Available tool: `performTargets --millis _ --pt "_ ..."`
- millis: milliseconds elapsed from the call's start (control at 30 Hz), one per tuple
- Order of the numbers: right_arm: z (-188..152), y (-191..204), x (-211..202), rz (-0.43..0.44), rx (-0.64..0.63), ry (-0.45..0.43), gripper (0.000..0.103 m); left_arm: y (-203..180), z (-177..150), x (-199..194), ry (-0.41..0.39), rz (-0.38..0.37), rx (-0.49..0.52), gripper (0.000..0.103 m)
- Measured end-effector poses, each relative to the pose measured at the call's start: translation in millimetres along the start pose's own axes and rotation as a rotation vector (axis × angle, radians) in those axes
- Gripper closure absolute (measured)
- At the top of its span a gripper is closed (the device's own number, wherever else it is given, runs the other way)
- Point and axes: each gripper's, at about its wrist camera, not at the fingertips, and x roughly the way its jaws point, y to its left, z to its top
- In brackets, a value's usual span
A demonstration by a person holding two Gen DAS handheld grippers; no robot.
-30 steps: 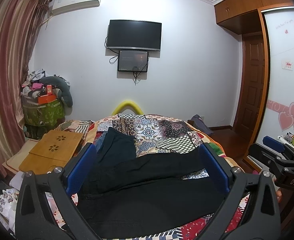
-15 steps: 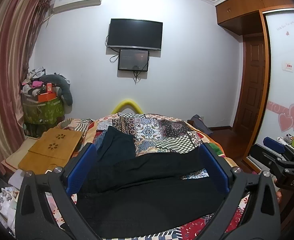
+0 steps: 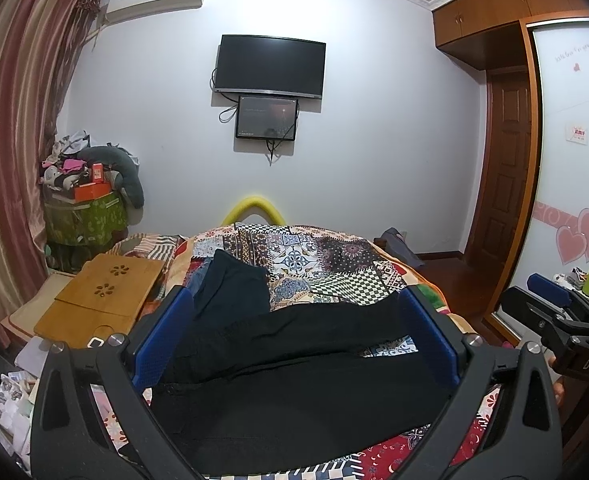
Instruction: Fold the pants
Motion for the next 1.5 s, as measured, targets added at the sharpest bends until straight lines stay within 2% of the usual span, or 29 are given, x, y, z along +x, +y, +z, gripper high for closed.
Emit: performTargets --millis 633,833,1133,1333,1500 --pt "-2.7 -3.3 1.6 -0.006 0.0 0.014 0.0 1.2 -3.1 2.9 0.006 0.001 -0.005 0.0" --pt "-2.9 -6.7 14.1 -0.002 0.003 0.039 0.0 9.0 -4.3 14.2 0.027 -0.002 -0.015 0.0" --pt "-6.4 -11.1 63.8 -0.001 -0.058 0.094 0.0 43.2 -0.3 68.9 0.111 0.002 -0.054 0.0" --pt "-12.0 -23.6 116.5 -0.015 -0.112 0.156 0.0 82.6 -1.0 130.7 0.195 0.1 -0.046 0.0" --pt "-18.3 -43.4 164.9 -0.025 -0.104 0.25 0.0 130.8 -14.2 202.2 0.318 0.172 -0.057 0.0"
